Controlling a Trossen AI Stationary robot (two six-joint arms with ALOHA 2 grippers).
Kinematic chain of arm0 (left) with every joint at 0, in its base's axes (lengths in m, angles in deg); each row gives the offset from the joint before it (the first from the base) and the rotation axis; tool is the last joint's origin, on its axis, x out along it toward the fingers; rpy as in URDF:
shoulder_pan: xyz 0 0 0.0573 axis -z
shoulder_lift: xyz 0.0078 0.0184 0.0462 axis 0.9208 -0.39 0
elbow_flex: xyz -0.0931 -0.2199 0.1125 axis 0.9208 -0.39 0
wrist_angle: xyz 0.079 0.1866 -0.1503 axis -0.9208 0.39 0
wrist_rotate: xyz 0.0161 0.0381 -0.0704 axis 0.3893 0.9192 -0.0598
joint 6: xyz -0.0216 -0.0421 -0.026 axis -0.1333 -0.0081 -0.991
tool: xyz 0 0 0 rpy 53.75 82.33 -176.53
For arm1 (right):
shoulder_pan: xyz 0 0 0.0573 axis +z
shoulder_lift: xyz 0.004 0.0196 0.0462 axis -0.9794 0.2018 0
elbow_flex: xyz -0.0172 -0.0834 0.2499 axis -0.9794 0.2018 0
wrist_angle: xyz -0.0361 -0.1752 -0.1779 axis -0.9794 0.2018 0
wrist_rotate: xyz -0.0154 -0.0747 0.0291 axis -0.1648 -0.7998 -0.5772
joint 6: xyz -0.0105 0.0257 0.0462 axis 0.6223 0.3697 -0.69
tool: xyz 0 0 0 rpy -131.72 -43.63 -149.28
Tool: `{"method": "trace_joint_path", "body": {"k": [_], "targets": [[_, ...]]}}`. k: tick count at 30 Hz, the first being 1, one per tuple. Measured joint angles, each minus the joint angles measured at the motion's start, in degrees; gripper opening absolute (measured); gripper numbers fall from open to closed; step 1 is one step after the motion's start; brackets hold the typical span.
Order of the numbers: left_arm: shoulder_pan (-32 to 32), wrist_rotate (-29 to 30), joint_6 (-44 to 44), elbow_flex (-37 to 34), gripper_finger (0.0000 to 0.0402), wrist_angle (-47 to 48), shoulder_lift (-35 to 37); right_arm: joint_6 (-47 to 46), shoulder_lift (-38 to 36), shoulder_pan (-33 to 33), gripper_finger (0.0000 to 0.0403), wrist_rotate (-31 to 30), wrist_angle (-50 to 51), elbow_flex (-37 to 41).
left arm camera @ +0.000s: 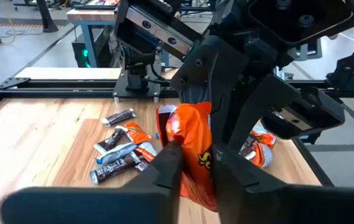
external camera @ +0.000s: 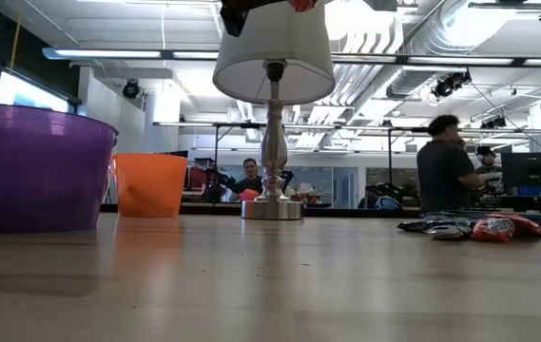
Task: Sort candy
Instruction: Put the orange chocolate into the black bucket
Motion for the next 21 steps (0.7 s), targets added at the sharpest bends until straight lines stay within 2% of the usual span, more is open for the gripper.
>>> {"method": "trace_joint_path", "body": {"k": [3, 8, 18, 21], "targets": [[0.0, 0.1, -0.1, 0.0, 0.0015, 0.5, 0.0, -2.4, 0.0, 0.0, 0.0004, -0.2, 1.2, 0.0], [0.0, 0.1, -1.5, 0.0, 0.0007, 1.1, 0.0, -5.6, 0.0, -0.1, 0.0017, -0.4, 1.8, -0.1], [-0.1, 0.4, -2.1, 0.0, 0.0001, 1.5, -0.1, -12.0, 0.0, 0.0, 0.0115, -0.7, 4.2, -0.2], [0.0, 0.7, -3.6, 0.0, 0.0001, 4.1, 0.9, -18.4, -0.1, 0.0, 0.0133, -1.5, 6.9, -0.2]]}}
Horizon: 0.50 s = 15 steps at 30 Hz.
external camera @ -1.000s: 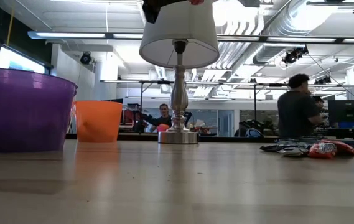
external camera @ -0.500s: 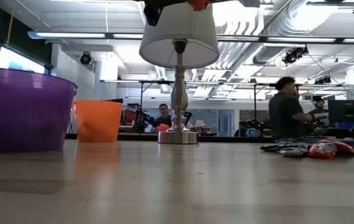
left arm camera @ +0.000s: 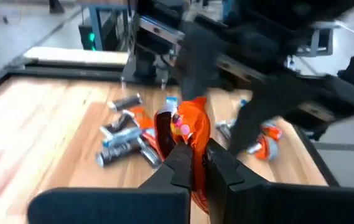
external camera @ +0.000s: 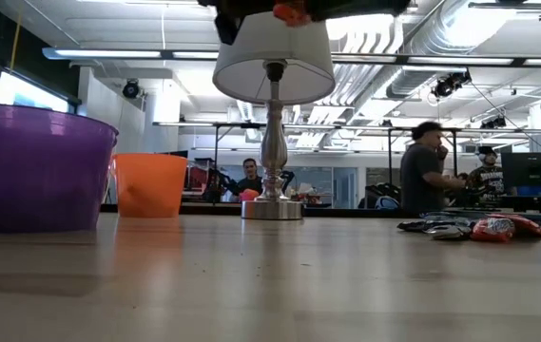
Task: Sort candy
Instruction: Put the orange chocolate into the black bucket
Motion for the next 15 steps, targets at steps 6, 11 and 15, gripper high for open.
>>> {"method": "trace_joint_path", "body": {"k": [6, 11, 15], "targets": [[1.3, 2.9, -3.4, 0.0, 0.0001, 7.5, 3.6, -22.7, -1.0, 0.8, 0.0142, -3.8, 14.2, 0.0], [2.9, 4.8, -6.6, 0.0, 0.0001, 16.7, 7.6, -25.1, -1.6, 0.4, 0.0142, -2.5, 17.0, 0.0], [5.6, 1.7, -20.5, 0.0, 0.0001, 31.9, 13.9, -22.8, -2.4, -0.9, 0.0142, 1.5, 17.9, -1.1]]}}
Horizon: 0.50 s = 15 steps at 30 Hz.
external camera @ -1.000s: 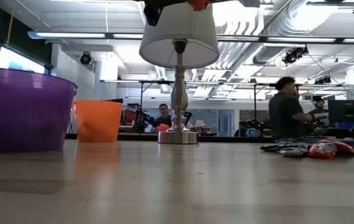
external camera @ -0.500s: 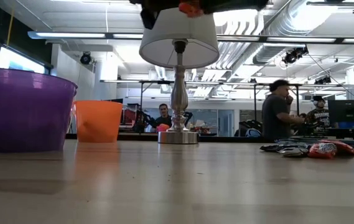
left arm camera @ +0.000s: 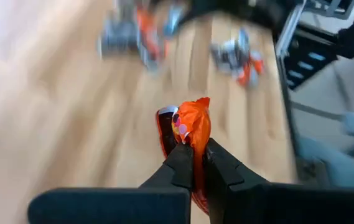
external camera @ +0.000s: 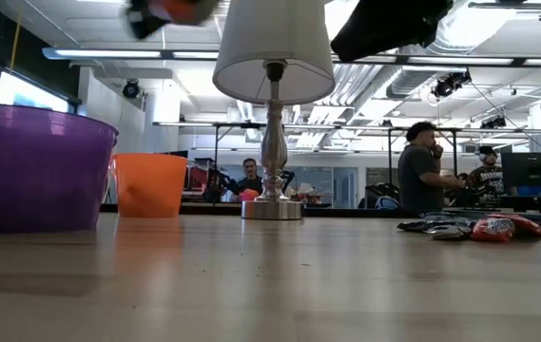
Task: Sort candy
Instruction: Put the orange chocolate into the black bucket
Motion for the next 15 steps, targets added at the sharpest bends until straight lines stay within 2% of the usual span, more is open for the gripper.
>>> {"method": "trace_joint_path", "body": {"k": [3, 6, 11, 15], "targets": [[4.4, -3.1, -18.4, 0.0, 0.0001, 12.8, 5.4, 0.3, -0.2, -1.0, 0.0142, 4.7, 1.0, -1.3], [12.2, -2.9, -38.2, 0.0, 0.0001, 18.7, 8.1, 1.4, -0.2, -1.7, 0.0142, 8.2, 1.7, -1.6], [26.7, 1.5, -65.1, 0.0, 0.0001, 15.2, 6.6, 1.3, -0.2, -2.9, 0.0142, 10.2, 3.0, -1.6], [34.6, 3.4, -82.8, 0.0, 0.0001, 13.3, 2.1, 1.2, -0.2, -4.3, 0.0142, 10.4, 4.2, -1.6]]}}
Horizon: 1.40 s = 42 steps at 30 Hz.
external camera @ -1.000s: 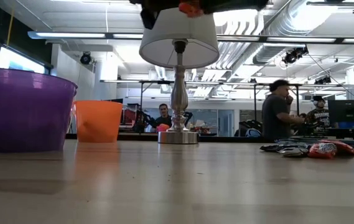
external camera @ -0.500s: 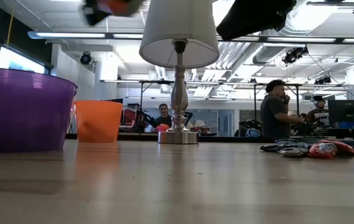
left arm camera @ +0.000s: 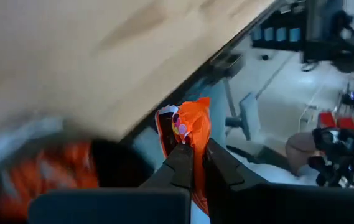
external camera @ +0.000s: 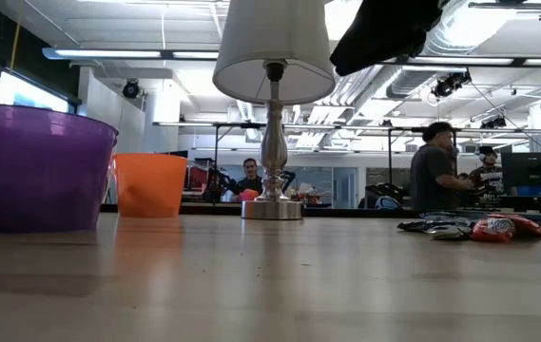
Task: Sort candy
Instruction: Put the orange chocolate into the black bucket
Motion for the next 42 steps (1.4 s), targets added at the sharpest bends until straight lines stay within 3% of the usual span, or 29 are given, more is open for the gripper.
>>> {"method": "trace_joint_path", "body": {"k": [4, 7, 13, 15, 22, 26, 32, 36, 42], "targets": [[4.3, -6.5, -13.5, 0.0, 0.0001, 1.6, -4.5, 0.1, 0.0, -1.4, 0.0142, 1.9, 1.1, 0.0], [5.7, -11.4, -17.0, 2.2, 0.0001, 6.6, -6.9, 0.1, 0.0, -1.9, 0.0142, 3.3, 2.1, 0.0], [5.9, -11.4, -15.2, 6.6, 0.0001, 16.6, -7.4, 0.2, 0.0, -1.9, 0.0142, 3.2, 4.0, 0.0], [5.9, -11.6, -15.1, 6.5, 0.0002, 16.3, -7.5, -0.1, 0.0, -1.9, 0.0142, 3.2, 4.0, 0.0], [5.9, -21.4, -12.4, 6.5, 0.0048, 10.7, -7.6, -1.4, 0.0, -1.9, 0.0142, 4.7, 4.0, 0.0], [5.9, -22.4, -9.2, 6.5, 0.0076, 10.8, -7.7, -1.3, 0.1, -1.9, 0.0142, 4.7, 4.0, 0.0], [5.4, -16.0, -2.7, 6.5, 0.0094, 12.1, -7.8, -1.3, 0.1, -1.9, 0.0142, 4.7, 4.0, 0.0], [2.5, -4.7, 7.8, 6.5, 0.0094, 13.4, -7.8, -1.3, 0.1, -1.9, 0.0142, 4.7, 4.0, 0.0], [-5.2, 16.3, 33.7, 6.5, 0.0094, 10.9, -7.8, -1.3, 0.1, -1.9, 0.0142, 4.7, 4.0, 0.0]]}}
